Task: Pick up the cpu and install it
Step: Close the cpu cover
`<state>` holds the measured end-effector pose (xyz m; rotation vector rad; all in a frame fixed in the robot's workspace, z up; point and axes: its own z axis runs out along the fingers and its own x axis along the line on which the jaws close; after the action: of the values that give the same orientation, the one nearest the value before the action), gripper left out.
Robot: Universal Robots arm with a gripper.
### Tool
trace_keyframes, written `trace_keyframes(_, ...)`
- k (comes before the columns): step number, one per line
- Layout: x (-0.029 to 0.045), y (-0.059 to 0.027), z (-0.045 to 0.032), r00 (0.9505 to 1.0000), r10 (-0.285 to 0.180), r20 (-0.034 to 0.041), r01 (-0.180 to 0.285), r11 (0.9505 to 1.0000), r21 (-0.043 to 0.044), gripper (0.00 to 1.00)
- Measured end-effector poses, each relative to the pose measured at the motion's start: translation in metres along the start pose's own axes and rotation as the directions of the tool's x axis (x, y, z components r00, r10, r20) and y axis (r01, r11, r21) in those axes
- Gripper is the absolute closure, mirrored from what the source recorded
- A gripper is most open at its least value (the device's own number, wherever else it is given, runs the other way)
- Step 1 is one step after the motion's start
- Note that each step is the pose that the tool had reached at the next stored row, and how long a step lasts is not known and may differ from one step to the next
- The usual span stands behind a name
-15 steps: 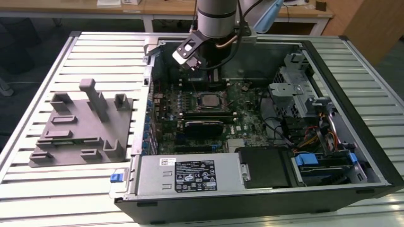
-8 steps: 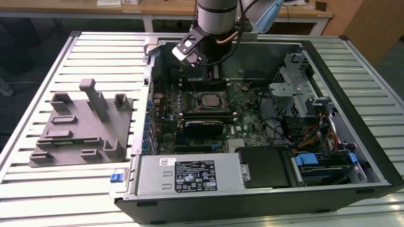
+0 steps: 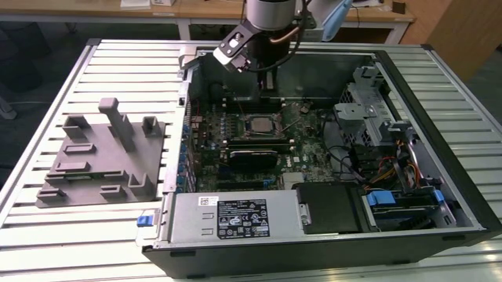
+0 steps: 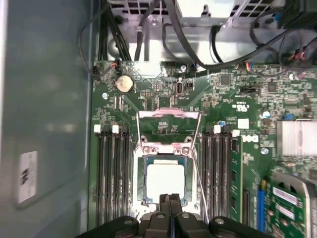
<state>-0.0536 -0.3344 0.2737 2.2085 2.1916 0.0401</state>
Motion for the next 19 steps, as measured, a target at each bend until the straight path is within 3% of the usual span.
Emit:
trace_keyframes(3, -0.0001, 0.0005, -0.0119, 1.0000, 0.000, 0.0000, 0.000, 1.0000, 0.0000, 0.89)
trace_keyframes(10, -0.0118, 0.0006, -0.0125, 1.0000, 0.000, -0.0014, 0.000, 1.0000, 0.0002, 0.89)
trace_keyframes(14, -0.0129, 0.0034, -0.0123, 1.0000, 0.000, -0.0014, 0.000, 1.0000, 0.0009, 0.89)
trace_keyframes(19, -0.0128, 0.0147, -0.0118, 1.0000, -0.002, -0.0014, 0.002, 0.9999, 0.0123, 0.89)
